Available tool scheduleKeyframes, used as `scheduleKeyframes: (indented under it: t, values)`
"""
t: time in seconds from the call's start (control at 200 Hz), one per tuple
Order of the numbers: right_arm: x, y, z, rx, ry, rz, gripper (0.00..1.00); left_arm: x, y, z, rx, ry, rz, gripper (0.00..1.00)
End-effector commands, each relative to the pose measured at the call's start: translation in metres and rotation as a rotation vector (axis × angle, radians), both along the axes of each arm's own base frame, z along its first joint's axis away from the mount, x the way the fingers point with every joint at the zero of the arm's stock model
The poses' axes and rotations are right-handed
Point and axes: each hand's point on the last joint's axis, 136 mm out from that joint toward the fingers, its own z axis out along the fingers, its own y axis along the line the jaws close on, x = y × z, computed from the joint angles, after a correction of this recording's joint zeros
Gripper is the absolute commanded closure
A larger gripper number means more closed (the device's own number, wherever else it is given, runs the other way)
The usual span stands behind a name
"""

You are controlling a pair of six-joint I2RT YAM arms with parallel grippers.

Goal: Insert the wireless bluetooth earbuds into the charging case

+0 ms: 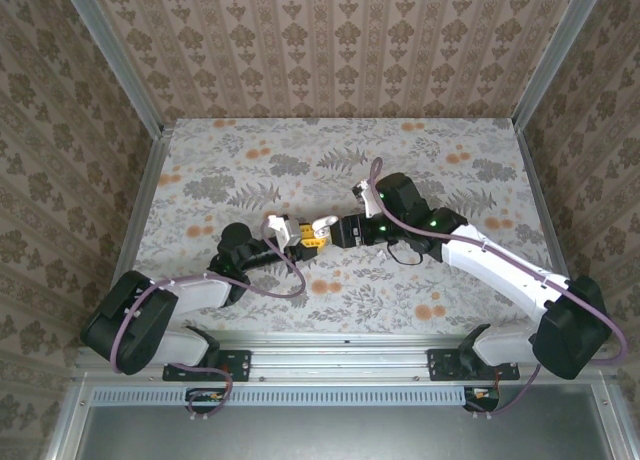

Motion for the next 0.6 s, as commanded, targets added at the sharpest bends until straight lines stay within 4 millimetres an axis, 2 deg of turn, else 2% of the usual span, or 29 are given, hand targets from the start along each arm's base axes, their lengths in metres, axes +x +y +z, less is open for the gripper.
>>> scheduleKeyframes:
  t: [0.0,0.29,0.595]
  values:
    - [0.007,0.009,0.016,0.045,-0.036,-0.003,0.24,-0.001,-0.004,0.017,-0.032,-0.054,-0.032,0.97]
    - [0.003,0.017,0.016,0.063,-0.032,0.026,0.25,0.0,-0.005,0.019,-0.03,-0.062,-0.034,0.97]
    - [0.003,0.016,0.002,0.042,-0.009,0.016,0.25,-0.001,-0.007,0.022,-0.034,-0.069,-0.041,0.97]
